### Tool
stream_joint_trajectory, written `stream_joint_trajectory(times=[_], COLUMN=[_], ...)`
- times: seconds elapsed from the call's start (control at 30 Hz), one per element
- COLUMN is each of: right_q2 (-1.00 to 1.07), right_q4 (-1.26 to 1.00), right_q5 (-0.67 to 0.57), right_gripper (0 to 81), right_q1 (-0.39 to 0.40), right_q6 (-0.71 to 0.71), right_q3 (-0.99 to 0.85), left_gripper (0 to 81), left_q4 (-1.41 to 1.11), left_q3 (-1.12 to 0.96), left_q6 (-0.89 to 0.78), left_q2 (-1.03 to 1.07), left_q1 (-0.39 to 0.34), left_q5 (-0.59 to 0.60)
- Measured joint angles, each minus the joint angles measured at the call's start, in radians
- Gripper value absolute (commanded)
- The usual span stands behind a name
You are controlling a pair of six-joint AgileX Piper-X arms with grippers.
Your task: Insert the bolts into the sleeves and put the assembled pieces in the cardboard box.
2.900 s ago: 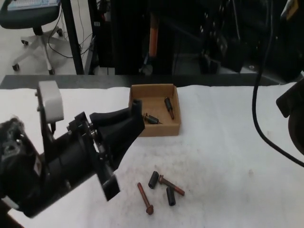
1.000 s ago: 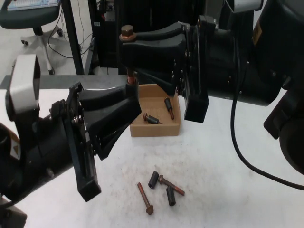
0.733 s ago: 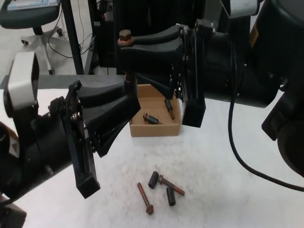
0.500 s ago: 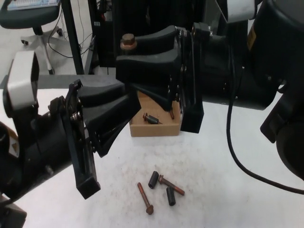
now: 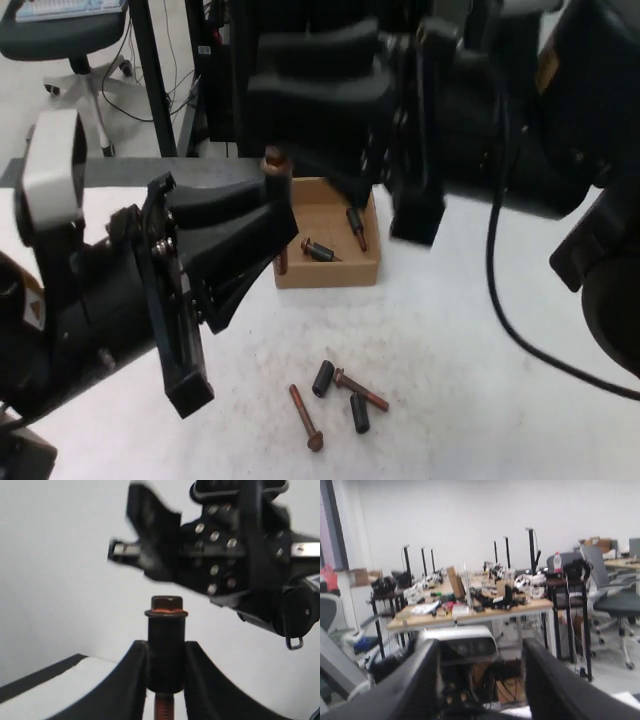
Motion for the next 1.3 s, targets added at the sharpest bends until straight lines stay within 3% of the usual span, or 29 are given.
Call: stream_joint_trajectory(times=[0.07, 0.13, 0.23, 0.27, 0.53, 0.63, 0.8, 1.0, 1.3], right_q2=[0.0, 0.0, 0.0, 0.0, 0.0, 0.0, 0.0, 0.0, 0.0], right_q4=[-0.073, -0.108, -0.111, -0.106, 0.022, 0.091, 0.156, 0.168, 0.171], right_q5=[0.036, 0.054, 0.044, 0.036, -0.046, -0.12, -0.223, -0.246, -0.253], right_gripper=[42.1, 29.0, 1.6, 0.1, 2.5, 6.8, 10.6, 10.6, 10.6], right_q1=[-0.016, -0.043, -0.086, -0.1, -0.225, -0.273, -0.324, -0.353, -0.411], right_q6=[0.058, 0.108, 0.141, 0.147, 0.187, 0.204, 0.247, 0.254, 0.276], right_q3=[0.0, 0.0, 0.0, 0.0, 0.0, 0.0, 0.0, 0.0, 0.0], left_gripper=[0.3, 0.3, 0.3, 0.3, 0.3, 0.3, 0.3, 0.3, 0.3], left_q4=[0.11, 0.182, 0.241, 0.266, 0.86, 1.108, 1.315, 1.584, 1.738], left_q3=[0.0, 0.0, -0.017, -0.034, -0.405, -0.627, -0.99, -1.454, -1.628], left_q6=[0.0, 0.0, 0.0, 0.001, 0.121, 0.175, 0.213, 0.251, 0.367], left_q2=[0.002, 0.002, 0.002, 0.004, 0.12, 0.274, 0.568, 0.979, 1.185], left_q1=[0.0, 0.0, 0.0, 0.0, 0.029, 0.04, 0.042, 0.043, 0.043], left_q5=[0.0, -0.002, -0.029, -0.045, -0.229, -0.272, -0.302, -0.334, -0.436])
